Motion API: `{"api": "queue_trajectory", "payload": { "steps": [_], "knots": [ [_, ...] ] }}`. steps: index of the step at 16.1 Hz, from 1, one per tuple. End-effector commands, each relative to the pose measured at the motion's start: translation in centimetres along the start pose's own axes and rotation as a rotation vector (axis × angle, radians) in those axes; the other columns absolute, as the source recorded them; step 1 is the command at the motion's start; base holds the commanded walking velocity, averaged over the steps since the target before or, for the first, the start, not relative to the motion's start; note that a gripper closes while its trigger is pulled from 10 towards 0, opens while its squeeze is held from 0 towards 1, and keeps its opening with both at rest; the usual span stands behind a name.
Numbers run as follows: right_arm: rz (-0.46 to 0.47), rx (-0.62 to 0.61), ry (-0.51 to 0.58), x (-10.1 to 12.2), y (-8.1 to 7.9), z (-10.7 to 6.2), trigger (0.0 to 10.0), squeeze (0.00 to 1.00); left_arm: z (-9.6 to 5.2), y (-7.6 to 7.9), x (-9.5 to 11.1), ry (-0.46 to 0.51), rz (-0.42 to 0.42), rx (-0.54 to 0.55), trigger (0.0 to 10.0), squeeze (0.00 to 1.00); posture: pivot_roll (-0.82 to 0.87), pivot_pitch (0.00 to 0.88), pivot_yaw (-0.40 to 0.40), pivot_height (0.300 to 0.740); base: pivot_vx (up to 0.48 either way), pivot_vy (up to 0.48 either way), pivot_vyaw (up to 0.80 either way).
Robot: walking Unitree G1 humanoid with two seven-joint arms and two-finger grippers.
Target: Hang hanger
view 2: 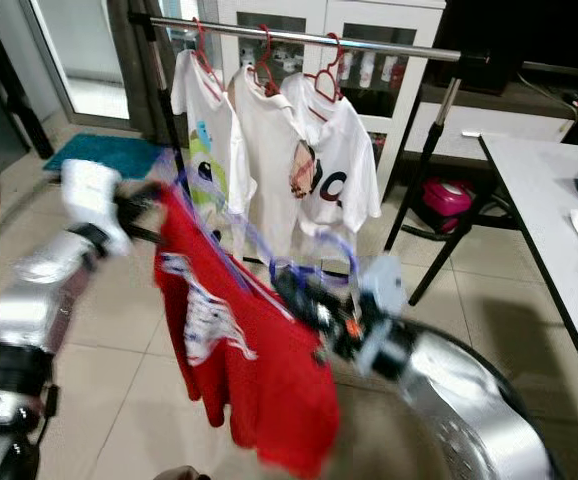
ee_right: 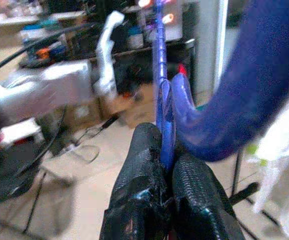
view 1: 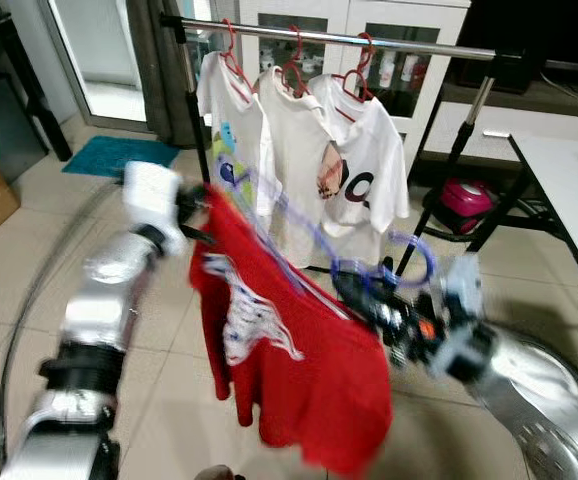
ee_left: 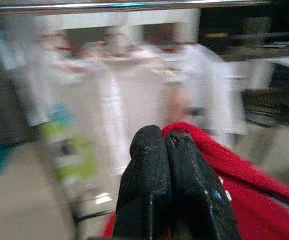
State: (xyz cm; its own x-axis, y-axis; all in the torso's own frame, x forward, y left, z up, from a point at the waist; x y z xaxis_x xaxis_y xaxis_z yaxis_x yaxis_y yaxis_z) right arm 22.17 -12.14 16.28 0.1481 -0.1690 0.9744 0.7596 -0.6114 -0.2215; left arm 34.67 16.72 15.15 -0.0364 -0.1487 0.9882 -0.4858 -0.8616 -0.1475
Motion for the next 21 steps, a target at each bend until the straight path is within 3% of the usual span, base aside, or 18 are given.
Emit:
{"api": "queue_trajectory", "payload": {
  "steps": [1,2,3,5,6,7,9,10,11,12,13,15,16,17,19,21],
  "knots": [
    [0.025,-0.132,0.021,0.0,1.4,0.5,10.0,0.0,0.1,2.7,0.4,0.014,0.006,-0.177,0.0,0.0,-0.1,0.0,0.012,0.74,0.0,0.0,0.0],
    [0.081,-0.381,0.057,-0.4,3.9,1.0,5.0,0.0,-0.8,6.0,-0.2,-0.01,0.005,-0.397,0.0,0.0,-0.1,0.0,0.017,0.74,0.0,0.0,0.0],
    [0.107,-0.469,0.067,-0.6,4.9,0.9,0.0,0.0,-1.3,6.7,-0.4,-0.017,0.0,-0.45,0.0,0.0,-0.1,0.0,0.019,0.74,0.0,0.0,0.0],
    [0.122,-0.647,0.094,-1.2,6.7,0.0,0.0,0.0,-3.0,7.4,-1.1,-0.048,-0.025,-0.481,0.0,0.0,-0.1,0.0,0.02,0.74,0.0,0.0,0.0],
    [0.135,-0.65,0.113,-1.3,6.7,-0.2,4.5,0.0,-3.6,7.2,-1.6,-0.059,-0.045,-0.416,0.0,0.0,-0.1,0.0,0.017,0.74,0.0,0.0,0.0],
    [0.103,-0.6,0.036,-2.0,6.1,-0.1,10.0,0.0,-4.1,6.8,-2.2,-0.067,-0.086,-0.331,0.0,0.0,-0.1,0.0,0.016,0.74,0.0,0.0,0.0],
    [0.096,-0.593,0.033,-2.5,5.6,-0.2,10.0,0.0,-5.0,7.2,-2.8,-0.084,-0.112,-0.307,0.0,0.0,-0.09,0.0,0.008,0.74,0.0,0.0,0.0],
    [0.194,-0.592,0.148,-1.8,5.5,0.1,10.0,0.0,-5.3,7.7,-2.1,-0.023,-0.181,-0.301,0.0,0.0,-0.08,0.0,0.002,0.74,0.0,0.0,0.0],
    [0.238,-0.58,0.214,-1.2,5.5,0.5,10.0,0.0,-4.9,7.4,0.0,0.108,-0.297,-0.266,0.0,0.0,-0.08,0.0,-0.002,0.74,0.0,0.0,0.0],
    [0.21,-0.585,0.2,-1.4,5.7,0.8,10.0,0.0,-4.2,6.4,3.4,0.295,-0.441,-0.227,0.0,0.0,-0.07,0.0,-0.008,0.74,0.0,0.0,0.0],
    [0.116,-0.591,0.114,-2.1,5.9,1.2,10.0,0.0,-3.9,5.5,6.2,0.43,-0.519,-0.216,0.0,0.0,-0.06,0.0,-0.002,0.74,0.0,0.0,0.0],
    [-0.03,-0.583,0.033,-2.8,5.9,1.5,10.0,0.0,-4.0,5.0,9.7,0.565,-0.583,-0.286,0.0,0.0,-0.06,0.0,0.003,0.74,0.0,0.0,0.0],
    [-0.02,-0.558,0.108,-1.9,5.5,2.1,10.0,0.0,-4.2,5.2,9.9,0.525,-0.572,-0.342,0.0,0.0,-0.05,0.0,0.015,0.74,0.0,0.0,0.0],
    [0.029,-0.563,0.177,-1.1,5.6,2.1,10.0,0.0,-4.1,5.7,8.3,0.398,-0.484,-0.349,0.0,0.0,-0.05,0.0,0.016,0.74,0.0,0.0,0.0],
    [0.113,-0.621,0.312,0.5,6.3,1.4,10.0,0.0,-4.1,6.0,3.0,0.044,-0.215,-0.322,0.0,0.0,-0.05,0.0,0.031,0.74,0.0,0.0,0.0],
    [0.095,-0.669,0.262,0.0,7.0,0.9,10.0,0.0,-4.1,5.4,1.8,-0.012,-0.186,-0.264,0.0,0.0,-0.05,0.0,0.032,0.74,0.0,0.0,-0.24]
  ]
}}
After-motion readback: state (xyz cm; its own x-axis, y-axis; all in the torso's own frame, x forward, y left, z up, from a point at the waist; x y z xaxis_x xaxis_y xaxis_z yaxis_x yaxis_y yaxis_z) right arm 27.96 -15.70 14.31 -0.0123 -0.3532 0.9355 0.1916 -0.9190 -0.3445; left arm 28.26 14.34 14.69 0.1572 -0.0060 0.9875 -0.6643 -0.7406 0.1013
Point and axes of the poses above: a point about 5 cm out from each wrist's last joint towards the gripper, its own z axis pointing out of the wrist towards the gripper, its own x axis along the axis of the wrist's last joint, y = z × x, the point moved 1 cm from there along z, pointing out of the wrist towards the gripper, and after that the axes turned 4 degrees about z, right-handed, at the moved point
